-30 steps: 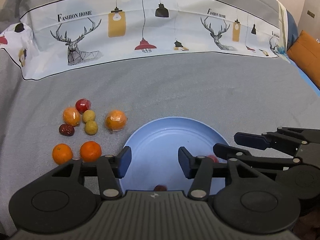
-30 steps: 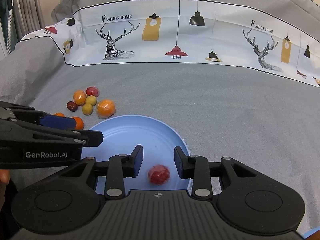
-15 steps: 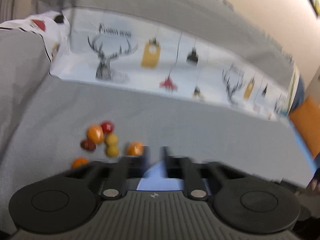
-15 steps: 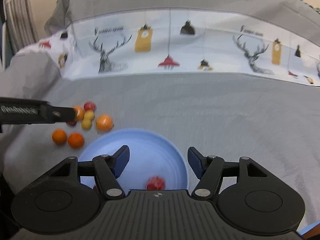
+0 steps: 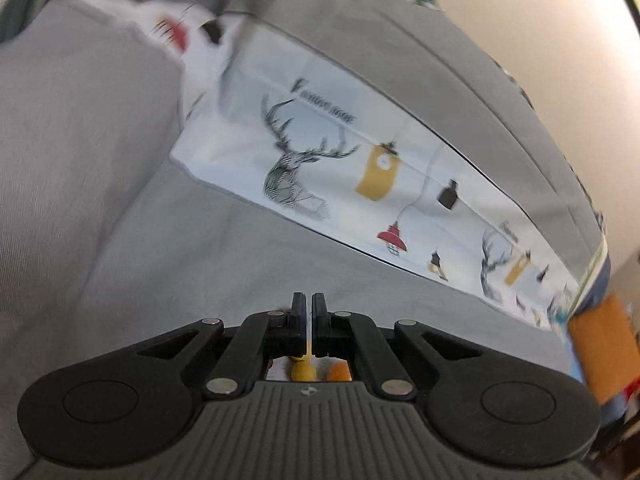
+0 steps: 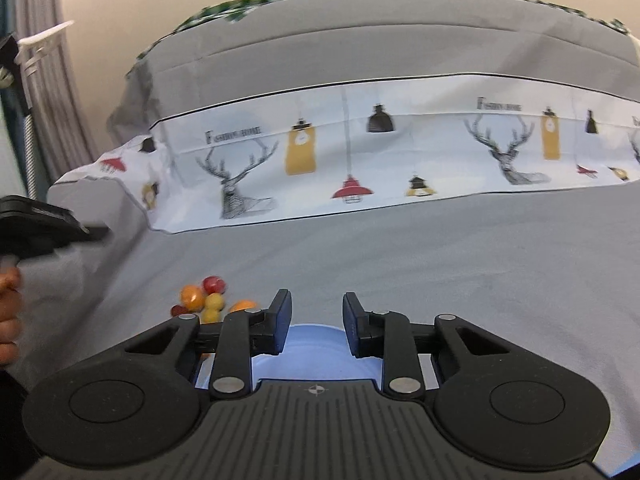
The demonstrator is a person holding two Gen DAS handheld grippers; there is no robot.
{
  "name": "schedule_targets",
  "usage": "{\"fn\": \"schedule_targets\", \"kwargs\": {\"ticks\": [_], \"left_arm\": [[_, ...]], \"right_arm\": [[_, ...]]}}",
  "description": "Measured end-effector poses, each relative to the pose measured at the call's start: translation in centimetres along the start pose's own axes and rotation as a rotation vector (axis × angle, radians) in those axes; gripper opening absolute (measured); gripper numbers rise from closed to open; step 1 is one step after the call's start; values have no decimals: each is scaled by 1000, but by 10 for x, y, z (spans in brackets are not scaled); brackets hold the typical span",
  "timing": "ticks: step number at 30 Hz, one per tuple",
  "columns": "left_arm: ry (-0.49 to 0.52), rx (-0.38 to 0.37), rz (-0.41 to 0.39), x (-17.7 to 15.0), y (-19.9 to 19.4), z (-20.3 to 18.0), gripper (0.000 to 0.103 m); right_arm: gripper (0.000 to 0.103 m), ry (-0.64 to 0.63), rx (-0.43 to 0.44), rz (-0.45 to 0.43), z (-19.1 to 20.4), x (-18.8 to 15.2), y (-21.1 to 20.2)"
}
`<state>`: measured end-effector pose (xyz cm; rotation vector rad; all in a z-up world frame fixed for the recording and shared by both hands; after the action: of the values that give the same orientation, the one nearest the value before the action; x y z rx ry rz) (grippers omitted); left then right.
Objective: Organize fruits
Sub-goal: 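Grasp a mandarin with the right tool while the left tool grasps another jujube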
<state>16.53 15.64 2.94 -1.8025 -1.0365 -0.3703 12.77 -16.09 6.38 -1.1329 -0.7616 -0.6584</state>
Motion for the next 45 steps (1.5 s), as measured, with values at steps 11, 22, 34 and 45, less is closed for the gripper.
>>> {"fn": "schedule_targets", "kwargs": {"ticks": [11, 22, 34, 45], "left_arm": [[-10, 79, 201, -20, 57, 22, 13], [-3, 146, 293, -31, 88, 40, 29], [353, 250, 338, -51, 126, 9, 46], [458, 314, 265, -50, 115, 8, 34]], "right_arm": [[29, -89, 154, 104, 47, -22, 44], [39, -261, 254, 200, 124, -38, 118], [48, -354, 261, 322, 146, -68, 182], [38, -344, 273, 303, 141, -63, 162]]}}
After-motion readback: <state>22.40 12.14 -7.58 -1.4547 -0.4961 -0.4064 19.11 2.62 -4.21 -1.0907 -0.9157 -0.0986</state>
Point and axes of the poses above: each gripper's, at about its wrist camera, not at the fingertips, and y roughly the way its jaws point, z to its left, x to its top, the point moved 8 cm from there along y, roughly the way its jaws point, and after that the axes turned 1 degree about x, right-handed, at the moved point
